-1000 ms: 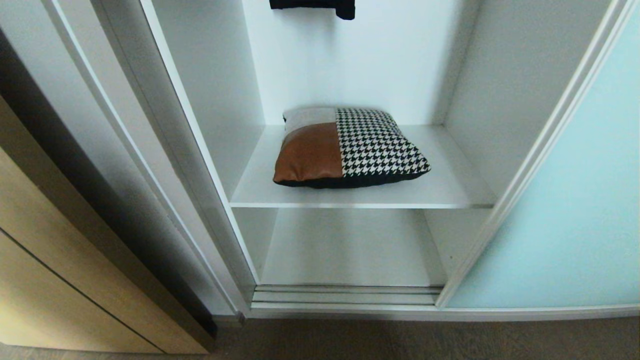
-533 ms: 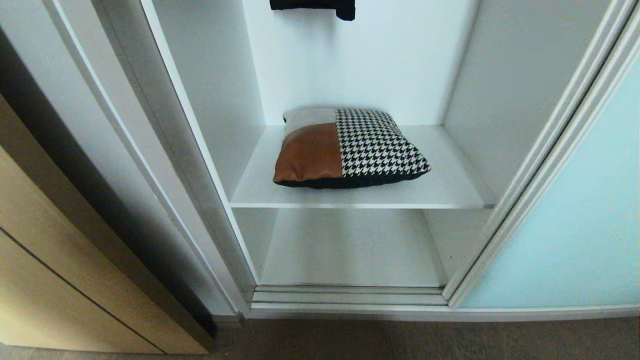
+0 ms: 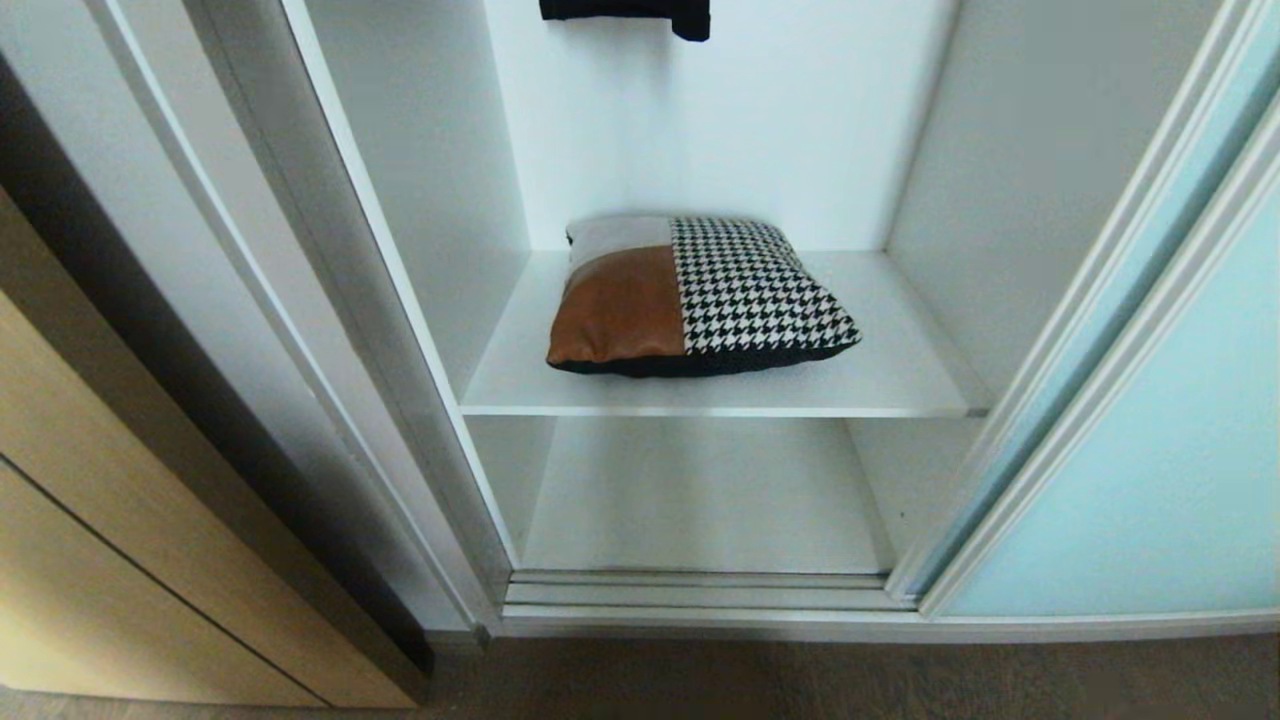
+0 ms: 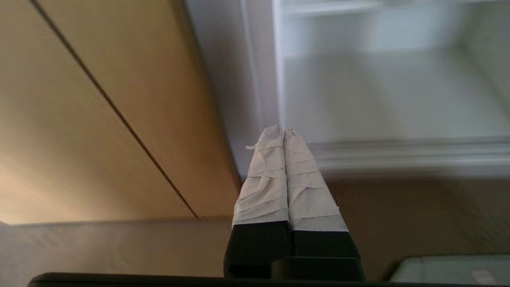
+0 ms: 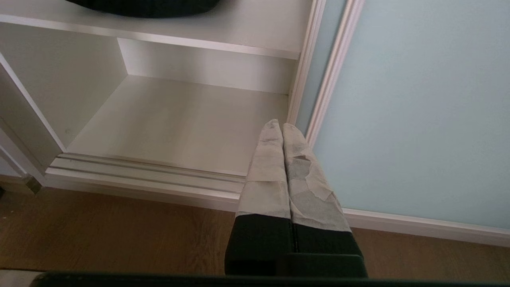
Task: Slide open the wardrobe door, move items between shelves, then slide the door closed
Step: Open the door
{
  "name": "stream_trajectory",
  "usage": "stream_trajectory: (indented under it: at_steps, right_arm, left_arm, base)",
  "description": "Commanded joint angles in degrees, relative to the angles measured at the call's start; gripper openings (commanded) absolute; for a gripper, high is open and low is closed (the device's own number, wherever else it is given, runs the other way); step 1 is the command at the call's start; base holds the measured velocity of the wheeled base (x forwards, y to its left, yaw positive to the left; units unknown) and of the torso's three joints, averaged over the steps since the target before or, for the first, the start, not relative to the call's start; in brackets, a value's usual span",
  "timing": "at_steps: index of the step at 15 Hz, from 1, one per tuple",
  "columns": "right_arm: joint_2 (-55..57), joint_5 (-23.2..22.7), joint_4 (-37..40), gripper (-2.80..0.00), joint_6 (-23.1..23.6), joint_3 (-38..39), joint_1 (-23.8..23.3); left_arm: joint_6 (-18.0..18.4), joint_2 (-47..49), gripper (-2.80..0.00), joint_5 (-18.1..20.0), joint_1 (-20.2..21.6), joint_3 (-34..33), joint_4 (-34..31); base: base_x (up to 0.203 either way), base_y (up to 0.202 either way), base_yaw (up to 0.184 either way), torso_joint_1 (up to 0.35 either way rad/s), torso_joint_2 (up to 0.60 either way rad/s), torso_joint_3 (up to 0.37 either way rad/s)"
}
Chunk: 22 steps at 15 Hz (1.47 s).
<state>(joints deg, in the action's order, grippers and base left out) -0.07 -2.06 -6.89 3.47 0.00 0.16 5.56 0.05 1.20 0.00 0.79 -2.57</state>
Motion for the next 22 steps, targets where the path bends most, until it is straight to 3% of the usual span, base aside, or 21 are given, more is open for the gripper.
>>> stream_trajectory:
  at_steps: [1, 5, 22]
  right_arm:
    - [-0.07, -0.05, -0.06, -2.8, -0.04, 0.0, 0.05]
    - [-0.1, 0.04, -0.06, -2.8, 0.05, 0.0, 0.02]
    - [-0.1, 0.02, -0.06, -2.8, 0.05, 0.0, 0.02]
  left_arm:
    - [-0.05, -0.05, -2.8, 0.04, 0.0, 0.09, -0.53]
    - [-0.02, -0.05, -2.8, 0.03, 0.0, -0.79, 2.13]
    - [-0.02, -0.05, -2.8, -0.04, 0.0, -0.79, 2.13]
  base:
    - [0.0, 0.0, 0.0, 0.0, 0.0, 0.0]
    - [0.0, 0.0, 0.0, 0.0, 0.0, 0.0]
    - [0.0, 0.0, 0.0, 0.0, 0.0, 0.0]
